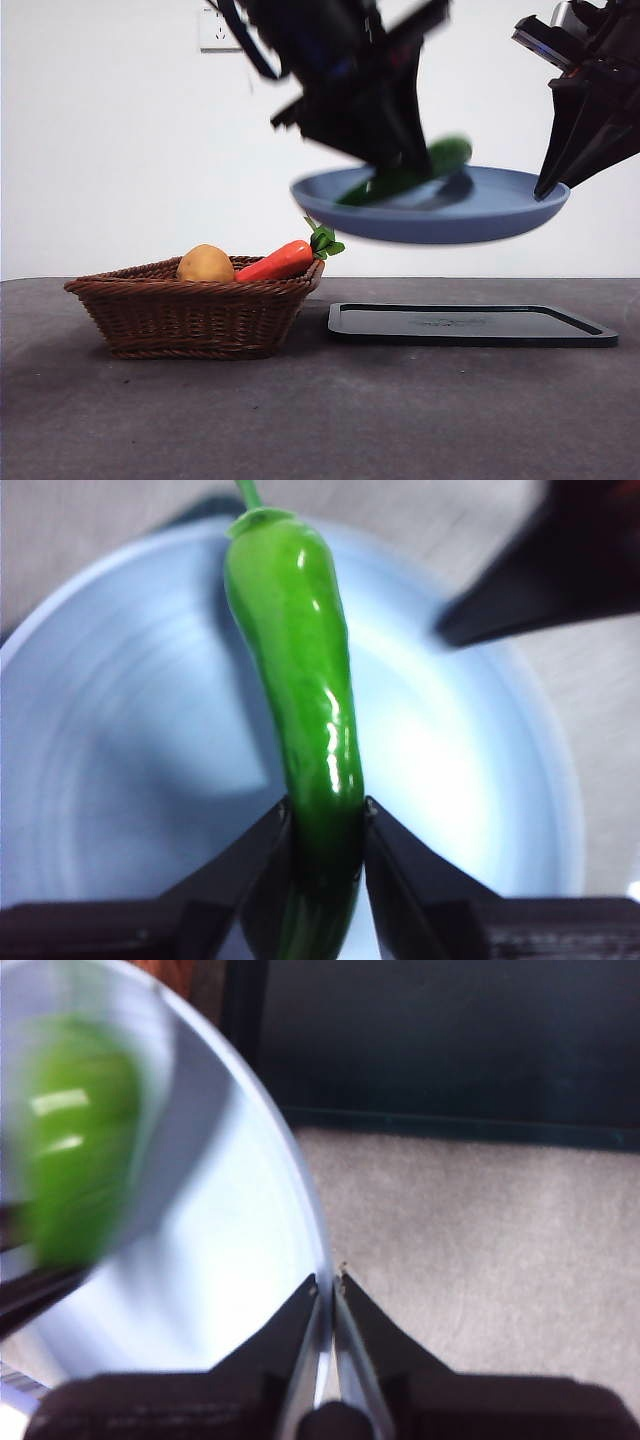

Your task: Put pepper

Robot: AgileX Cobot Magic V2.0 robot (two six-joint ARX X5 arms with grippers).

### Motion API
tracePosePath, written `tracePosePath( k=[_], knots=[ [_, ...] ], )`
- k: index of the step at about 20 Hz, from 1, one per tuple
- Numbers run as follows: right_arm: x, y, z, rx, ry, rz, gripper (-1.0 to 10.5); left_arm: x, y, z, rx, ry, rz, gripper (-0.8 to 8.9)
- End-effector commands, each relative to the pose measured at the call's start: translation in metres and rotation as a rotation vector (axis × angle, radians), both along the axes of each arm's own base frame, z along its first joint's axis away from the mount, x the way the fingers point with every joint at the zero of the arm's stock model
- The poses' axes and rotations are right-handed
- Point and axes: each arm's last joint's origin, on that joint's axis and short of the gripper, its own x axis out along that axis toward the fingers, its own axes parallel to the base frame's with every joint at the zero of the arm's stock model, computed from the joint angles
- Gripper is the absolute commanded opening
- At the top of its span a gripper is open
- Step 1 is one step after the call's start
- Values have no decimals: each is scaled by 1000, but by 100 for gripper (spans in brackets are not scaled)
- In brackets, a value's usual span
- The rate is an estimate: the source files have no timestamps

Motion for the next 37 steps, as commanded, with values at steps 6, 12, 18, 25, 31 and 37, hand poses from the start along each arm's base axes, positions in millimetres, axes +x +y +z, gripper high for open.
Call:
tracePosePath(
  k=[6, 12, 18, 25, 31, 37],
  knots=[
    [3, 1, 3, 9, 0, -3, 2, 5, -14, -9, -14, -14, -22, 235],
    [5, 0, -2, 5, 39, -20, 2, 1, -10, 8, -49, -47, -23, 235],
    [10, -13, -4, 17, 51, -94, 2, -20, 17, 61, -131, -134, -16, 235],
    [42, -47, -15, 19, 84, -231, 2, -64, 66, 129, -251, -259, -13, 235],
    [101, -54, -43, 20, 120, -249, 2, -96, 101, 162, -326, -330, -12, 235],
    [133, -54, -78, 19, 160, -246, 2, -104, 108, 168, -345, -348, -12, 235]
  ],
)
